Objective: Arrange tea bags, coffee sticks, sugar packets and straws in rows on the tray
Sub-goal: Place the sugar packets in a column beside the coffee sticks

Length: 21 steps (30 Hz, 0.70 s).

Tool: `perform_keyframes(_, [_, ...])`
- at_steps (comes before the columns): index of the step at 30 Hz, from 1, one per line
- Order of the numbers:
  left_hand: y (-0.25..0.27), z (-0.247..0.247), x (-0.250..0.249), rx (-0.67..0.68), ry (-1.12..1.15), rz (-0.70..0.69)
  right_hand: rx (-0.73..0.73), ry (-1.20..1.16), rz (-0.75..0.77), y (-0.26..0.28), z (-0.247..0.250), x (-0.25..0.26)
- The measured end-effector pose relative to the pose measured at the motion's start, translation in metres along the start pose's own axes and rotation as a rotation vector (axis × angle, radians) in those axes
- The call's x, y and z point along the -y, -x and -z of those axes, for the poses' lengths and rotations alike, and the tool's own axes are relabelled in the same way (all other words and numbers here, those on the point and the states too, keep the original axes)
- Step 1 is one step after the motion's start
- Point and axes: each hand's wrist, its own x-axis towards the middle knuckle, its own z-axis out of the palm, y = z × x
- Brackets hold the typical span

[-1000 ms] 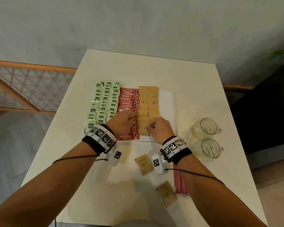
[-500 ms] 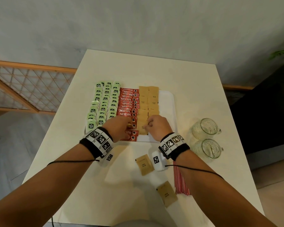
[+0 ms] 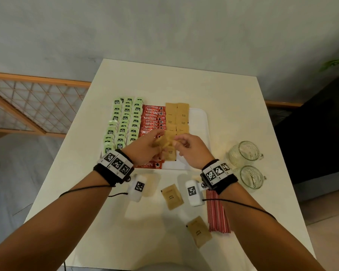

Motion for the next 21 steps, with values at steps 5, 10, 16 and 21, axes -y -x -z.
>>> perform_keyframes(5, [-0.003,-0.012,-0.005,0.085,0.153,-0.004,0.072,-0.097,0.097,0.011,0.006,0.013])
perform_keyframes(10, [-0.007,-0.014,-0.003,0.072,-0.023,-0.057,0.04,-0.093,0.057,0.011,0.016,0.007])
perform_keyframes(16, [-0.009,-0.015,-0.001,-0.057,-0.21,-0.121,0.021,-0.085,0.076,0.015,0.024,0.002])
perform_keyframes(21, [-0.013,-0.022,-0.005,-0.131,-0.163,-0.139,-0.081,-0.218,0.022,0.014,0.025,0.002])
